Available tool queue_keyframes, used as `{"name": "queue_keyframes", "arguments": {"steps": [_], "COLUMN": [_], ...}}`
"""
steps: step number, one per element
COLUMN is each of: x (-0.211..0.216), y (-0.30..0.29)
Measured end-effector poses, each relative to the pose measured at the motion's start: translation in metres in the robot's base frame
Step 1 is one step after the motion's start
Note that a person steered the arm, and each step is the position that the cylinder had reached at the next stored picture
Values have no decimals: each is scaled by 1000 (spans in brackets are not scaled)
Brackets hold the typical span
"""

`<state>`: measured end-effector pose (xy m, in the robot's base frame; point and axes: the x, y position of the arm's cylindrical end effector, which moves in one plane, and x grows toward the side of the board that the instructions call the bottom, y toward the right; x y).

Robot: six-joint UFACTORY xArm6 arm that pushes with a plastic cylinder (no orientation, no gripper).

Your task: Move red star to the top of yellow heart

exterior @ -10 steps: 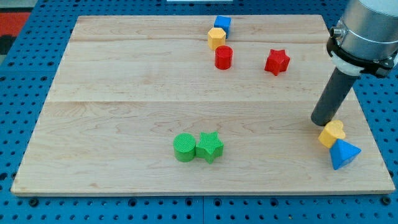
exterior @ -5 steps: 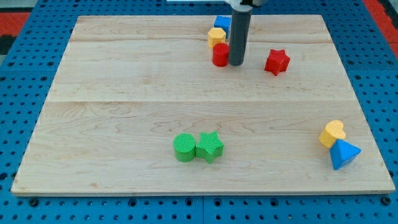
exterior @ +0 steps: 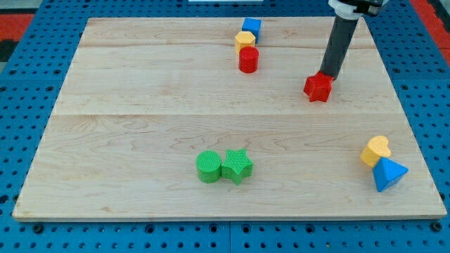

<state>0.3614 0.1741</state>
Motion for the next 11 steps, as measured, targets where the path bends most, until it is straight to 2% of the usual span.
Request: {"name": "queue_keyframes", "arguments": {"steps": [1, 2, 3, 4, 6, 8, 9, 11], "x": [-34, -48, -9, 16, 39, 4, 3, 23], "y": [-27, -68, -68, -49, 18, 1, 47, 72]}}
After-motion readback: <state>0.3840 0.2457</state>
